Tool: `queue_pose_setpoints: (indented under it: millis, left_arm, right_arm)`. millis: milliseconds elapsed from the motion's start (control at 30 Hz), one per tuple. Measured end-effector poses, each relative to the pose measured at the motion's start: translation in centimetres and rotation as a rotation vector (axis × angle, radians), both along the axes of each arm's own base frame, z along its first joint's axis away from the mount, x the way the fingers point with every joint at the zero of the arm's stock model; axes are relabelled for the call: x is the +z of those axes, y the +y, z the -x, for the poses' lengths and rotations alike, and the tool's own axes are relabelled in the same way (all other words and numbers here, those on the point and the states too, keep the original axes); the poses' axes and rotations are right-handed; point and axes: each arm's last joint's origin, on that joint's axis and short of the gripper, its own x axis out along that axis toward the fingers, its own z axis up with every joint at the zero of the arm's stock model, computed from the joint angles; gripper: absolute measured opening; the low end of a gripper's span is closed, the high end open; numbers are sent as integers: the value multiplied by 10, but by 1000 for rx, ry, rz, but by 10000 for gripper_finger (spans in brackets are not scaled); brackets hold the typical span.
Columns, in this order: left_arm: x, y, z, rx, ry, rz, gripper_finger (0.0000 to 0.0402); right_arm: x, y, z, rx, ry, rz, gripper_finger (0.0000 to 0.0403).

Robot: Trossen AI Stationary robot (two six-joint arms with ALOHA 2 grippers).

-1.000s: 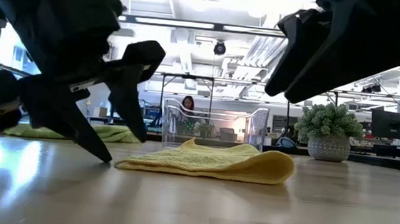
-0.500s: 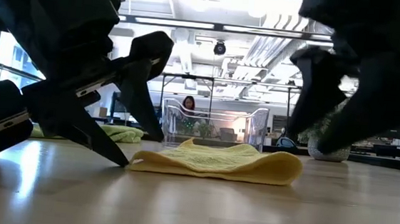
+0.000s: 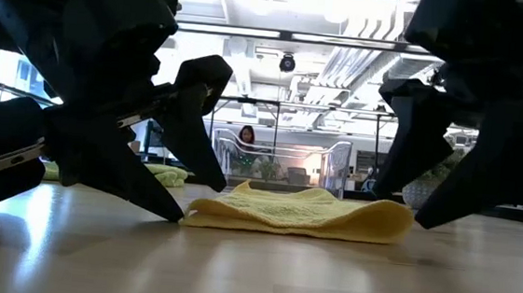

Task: Roll microfiber towels into tight, uniform cylinder then place into a basket
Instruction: Roll the yellow microfiber towel

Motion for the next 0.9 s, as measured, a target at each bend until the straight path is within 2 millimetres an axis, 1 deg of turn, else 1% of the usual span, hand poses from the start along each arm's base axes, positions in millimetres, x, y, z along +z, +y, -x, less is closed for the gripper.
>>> queue_pose_setpoints:
  millis: [233,300,400,500,600,667,767,900]
  left_arm:
    - [0,2,-1,-1,3,8,179]
    - [0,2,-1,-1,-2,12,179]
    - [1,2,-2,-12,-10,25,179]
    - [1,2,-2,0,-10,37,179]
    - [0,2,-2,34,-9,74,179]
    - [0,2,-2,53,-8,96,177]
    - [0,2,-2,89,-5,135,163]
    - [0,2,-1,144,3,201,121]
  right_arm:
    - [-1,1,-2,28,-27,0,211]
    - [-5,3,-5,49,-42,9,211]
    - [-17,5,-8,63,-39,23,210]
    - [-21,6,-10,53,-43,25,210]
    - [-22,6,-10,33,-44,8,204]
    - [-22,6,-10,35,-42,9,192]
    - [-23,6,-8,15,-28,-4,163]
    - [-24,6,-8,-74,-20,-85,112]
